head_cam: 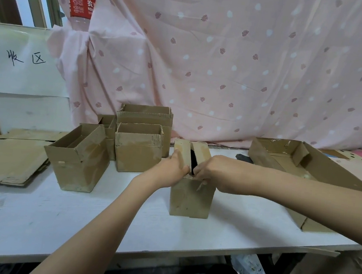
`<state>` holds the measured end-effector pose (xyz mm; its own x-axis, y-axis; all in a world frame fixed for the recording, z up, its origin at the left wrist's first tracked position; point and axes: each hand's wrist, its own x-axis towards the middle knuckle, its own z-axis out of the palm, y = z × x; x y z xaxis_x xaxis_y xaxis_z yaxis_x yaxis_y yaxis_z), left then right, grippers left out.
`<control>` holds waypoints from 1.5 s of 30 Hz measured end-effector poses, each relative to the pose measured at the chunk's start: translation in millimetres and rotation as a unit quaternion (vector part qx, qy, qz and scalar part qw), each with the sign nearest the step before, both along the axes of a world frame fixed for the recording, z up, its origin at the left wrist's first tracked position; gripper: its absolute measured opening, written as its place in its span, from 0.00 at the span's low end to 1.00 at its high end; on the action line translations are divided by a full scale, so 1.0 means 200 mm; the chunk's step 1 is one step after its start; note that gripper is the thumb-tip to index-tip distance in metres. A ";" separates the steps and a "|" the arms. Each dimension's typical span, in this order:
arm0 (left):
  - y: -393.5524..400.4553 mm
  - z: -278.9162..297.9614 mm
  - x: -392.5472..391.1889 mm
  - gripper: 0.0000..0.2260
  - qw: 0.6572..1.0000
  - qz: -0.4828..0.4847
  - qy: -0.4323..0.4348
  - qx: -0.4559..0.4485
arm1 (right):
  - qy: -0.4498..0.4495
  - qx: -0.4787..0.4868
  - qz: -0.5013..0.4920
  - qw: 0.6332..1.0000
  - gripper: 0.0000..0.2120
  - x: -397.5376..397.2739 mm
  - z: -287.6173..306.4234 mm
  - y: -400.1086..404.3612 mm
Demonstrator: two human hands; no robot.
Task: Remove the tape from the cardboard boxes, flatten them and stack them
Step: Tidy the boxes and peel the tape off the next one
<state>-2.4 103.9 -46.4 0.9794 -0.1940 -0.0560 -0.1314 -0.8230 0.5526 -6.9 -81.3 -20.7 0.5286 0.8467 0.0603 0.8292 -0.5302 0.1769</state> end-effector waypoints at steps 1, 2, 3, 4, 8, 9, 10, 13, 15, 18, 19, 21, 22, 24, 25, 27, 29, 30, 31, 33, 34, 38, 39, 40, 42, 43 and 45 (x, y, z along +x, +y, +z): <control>0.00 0.00 0.00 0.27 1.000 0.000 0.000 -0.003 | 0.038 0.036 -0.010 0.999 0.10 0.01 0.00 -0.01; 0.00 0.00 0.00 0.26 1.000 0.000 0.001 -0.006 | 0.059 0.054 -0.013 0.997 0.12 0.01 0.00 -0.01; 0.00 0.00 0.00 0.26 1.000 -0.002 0.000 -0.008 | 0.080 0.061 -0.012 0.995 0.13 0.01 0.00 -0.01; 0.00 0.00 0.01 0.26 1.000 -0.002 0.000 -0.009 | 0.095 0.060 -0.013 0.994 0.14 0.00 0.01 -0.01; 0.00 0.00 0.02 0.27 1.000 -0.010 0.003 -0.006 | 0.143 0.057 -0.051 0.987 0.15 0.02 0.02 0.00; 0.01 -0.01 0.02 0.27 1.000 -0.012 0.001 -0.003 | 0.153 0.061 -0.057 0.985 0.15 0.02 0.01 0.00; 0.01 0.00 0.03 0.27 1.000 -0.012 0.001 -0.001 | 0.162 0.067 -0.060 0.983 0.15 0.02 0.01 0.00; 0.00 0.00 0.03 0.25 1.000 -0.012 0.002 0.005 | 0.188 0.088 -0.074 0.975 0.10 0.01 0.00 -0.02; 0.00 0.00 0.04 0.25 1.000 -0.009 0.003 0.009 | 0.198 0.106 -0.075 0.972 0.08 0.01 -0.01 -0.04; 0.00 -0.01 0.03 0.25 1.000 -0.008 0.001 0.006 | 0.202 0.112 -0.066 0.971 0.07 0.00 -0.01 -0.05; 0.00 -0.01 0.03 0.25 1.000 -0.009 0.000 0.005 | 0.200 0.110 -0.063 0.971 0.07 0.00 -0.01 -0.05; 0.00 -0.01 0.02 0.24 1.000 -0.010 -0.001 0.003 | 0.188 0.111 -0.054 0.974 0.08 -0.01 0.00 -0.04; 0.00 -0.01 0.02 0.24 1.000 -0.010 -0.001 0.001 | 0.179 0.110 -0.047 0.977 0.10 -0.02 -0.01 -0.03; 0.00 -0.01 0.02 0.24 1.000 -0.011 -0.002 0.000 | 0.149 0.089 -0.036 0.984 0.13 -0.05 -0.02 -0.03; -0.01 -0.01 0.02 0.24 1.000 -0.010 -0.003 0.003 | 0.128 0.069 -0.030 0.989 0.14 -0.05 -0.02 -0.03; -0.01 -0.01 0.03 0.24 1.000 -0.005 -0.008 0.005 | 0.066 0.025 -0.012 0.997 0.13 -0.05 -0.04 -0.04; -0.01 -0.01 0.03 0.24 1.000 -0.003 -0.011 0.003 | 0.013 0.001 -0.007 1.000 0.13 -0.04 -0.05 -0.04; -0.01 -0.02 0.04 0.24 1.000 -0.003 -0.012 0.005 | 0.004 -0.012 -0.011 1.000 0.14 -0.04 -0.05 -0.04; -0.01 -0.02 0.04 0.24 1.000 -0.003 -0.009 0.006 | 0.003 -0.030 -0.012 0.999 0.17 -0.03 -0.06 -0.05; 0.00 -0.04 0.05 0.26 1.000 -0.003 -0.006 0.009 | -0.034 -0.071 0.012 0.997 0.19 -0.02 -0.07 -0.06; 0.00 -0.04 0.05 0.27 1.000 -0.003 -0.007 0.011 | -0.040 -0.064 0.015 0.997 0.20 -0.02 -0.08 -0.06; 0.00 -0.05 0.05 0.26 1.000 -0.002 -0.010 0.012 | -0.051 -0.039 -0.015 0.998 0.13 -0.08 -0.07 -0.07; 0.00 -0.05 0.05 0.26 1.000 -0.002 -0.010 0.010 | -0.045 -0.037 -0.024 0.998 0.14 -0.08 -0.08 -0.06; 0.00 -0.05 0.06 0.26 1.000 -0.001 -0.010 0.010 | -0.042 -0.036 -0.027 0.998 0.15 -0.09 -0.08 -0.06; 0.00 -0.05 0.06 0.26 1.000 0.000 -0.010 0.013 | -0.054 -0.025 -0.026 0.998 0.14 -0.09 -0.09 -0.05; 0.00 -0.05 0.06 0.26 1.000 0.000 -0.010 0.015 | -0.064 -0.020 -0.024 0.997 0.14 -0.09 -0.10 -0.05; 0.00 -0.05 0.06 0.27 1.000 0.001 -0.009 0.014 | -0.073 -0.011 -0.020 0.997 0.14 -0.09 -0.12 -0.08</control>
